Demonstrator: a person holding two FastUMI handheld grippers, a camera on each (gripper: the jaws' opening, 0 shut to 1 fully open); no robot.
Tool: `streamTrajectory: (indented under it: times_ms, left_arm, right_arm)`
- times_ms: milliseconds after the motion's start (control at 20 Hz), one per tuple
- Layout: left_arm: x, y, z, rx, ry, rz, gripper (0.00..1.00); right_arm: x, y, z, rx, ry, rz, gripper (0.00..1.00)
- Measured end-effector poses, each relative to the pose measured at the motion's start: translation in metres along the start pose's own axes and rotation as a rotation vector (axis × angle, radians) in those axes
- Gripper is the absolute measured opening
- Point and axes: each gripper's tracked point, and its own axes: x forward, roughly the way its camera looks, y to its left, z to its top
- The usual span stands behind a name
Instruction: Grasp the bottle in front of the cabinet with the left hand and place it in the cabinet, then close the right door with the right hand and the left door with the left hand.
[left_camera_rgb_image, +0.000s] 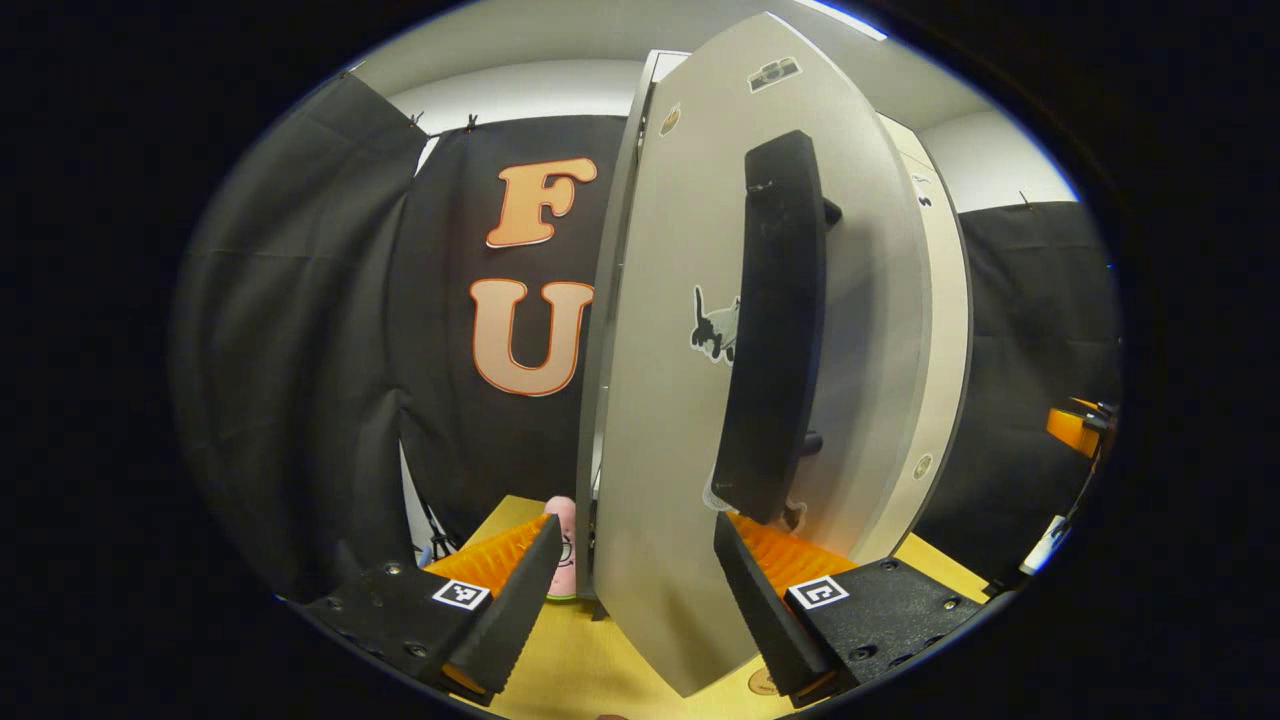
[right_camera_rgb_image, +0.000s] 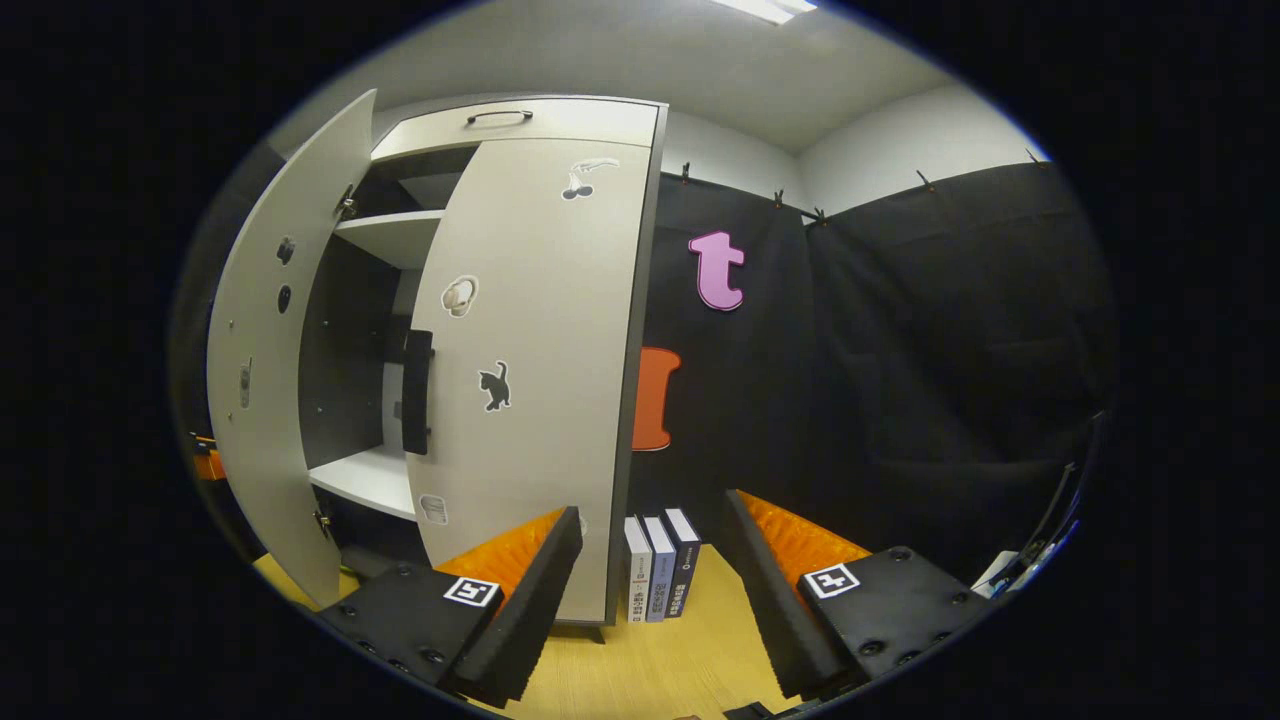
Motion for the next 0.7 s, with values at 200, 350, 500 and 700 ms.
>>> streamTrajectory:
  times_ms: [200,350,500,700]
  left_arm:
    - [0.011,-0.007,-0.002,0.024,0.006,-0.017,0.94]
    - [0.021,-0.018,-0.005,0.021,0.011,-0.039,0.93]
    - [0.037,-0.038,-0.007,-0.003,0.013,-0.078,0.93]
    - [0.075,-0.066,-0.011,0.003,0.016,-0.118,0.94]
  right_arm:
    - [-0.014,-0.008,0.001,0.012,-0.001,-0.024,0.95]
    - [-0.021,-0.018,0.003,0.014,-0.007,-0.044,0.94]
    - [-0.026,-0.032,0.009,0.016,-0.019,-0.066,0.95]
    - [-0.028,-0.054,0.011,0.009,-0.026,-0.099,0.95]
